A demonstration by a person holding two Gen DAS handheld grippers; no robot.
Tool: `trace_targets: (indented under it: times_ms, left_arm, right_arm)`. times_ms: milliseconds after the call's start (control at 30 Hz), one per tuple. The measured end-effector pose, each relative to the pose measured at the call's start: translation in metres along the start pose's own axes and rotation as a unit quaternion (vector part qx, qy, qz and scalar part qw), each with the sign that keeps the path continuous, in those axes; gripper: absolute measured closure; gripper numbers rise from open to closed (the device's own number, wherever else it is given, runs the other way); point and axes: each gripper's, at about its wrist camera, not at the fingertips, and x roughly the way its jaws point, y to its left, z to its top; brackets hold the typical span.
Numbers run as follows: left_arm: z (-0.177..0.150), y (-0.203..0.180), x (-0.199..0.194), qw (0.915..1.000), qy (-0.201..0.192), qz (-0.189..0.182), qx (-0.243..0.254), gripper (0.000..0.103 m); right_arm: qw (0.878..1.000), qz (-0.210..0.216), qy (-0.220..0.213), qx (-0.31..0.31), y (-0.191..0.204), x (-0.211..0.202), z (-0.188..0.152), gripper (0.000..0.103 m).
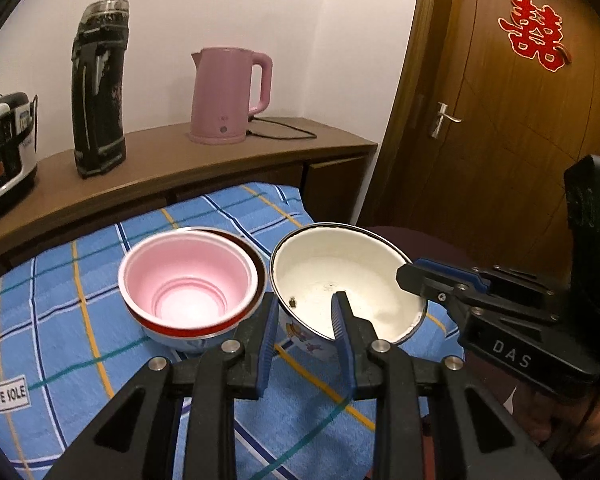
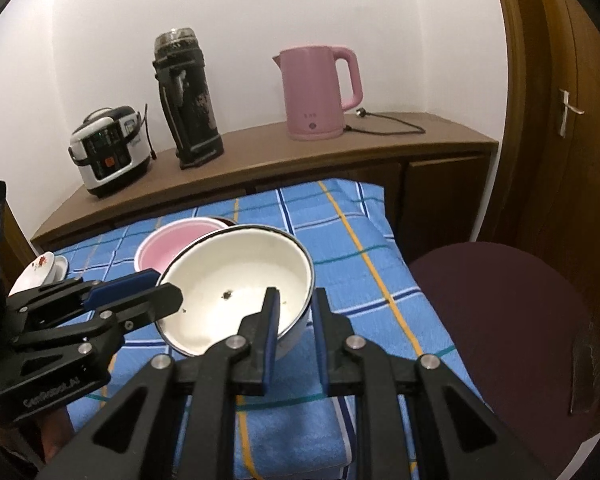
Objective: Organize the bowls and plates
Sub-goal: 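Grasp the white enamel bowl rim with the left gripper and lift it, then carry the white enamel bowl over the nested bowls with the left gripper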
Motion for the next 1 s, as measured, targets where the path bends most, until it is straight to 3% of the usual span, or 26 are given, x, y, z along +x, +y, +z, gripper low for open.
trace_targets:
  times_ms: [1000]
  left_arm:
    - [0.042,0.037,-0.018,0.997,-0.065,0.04,0.013,0.073]
  right_arm:
    - [0.998,0.007,-0.05,-0.039,0.047,0.008,0.056,0.087]
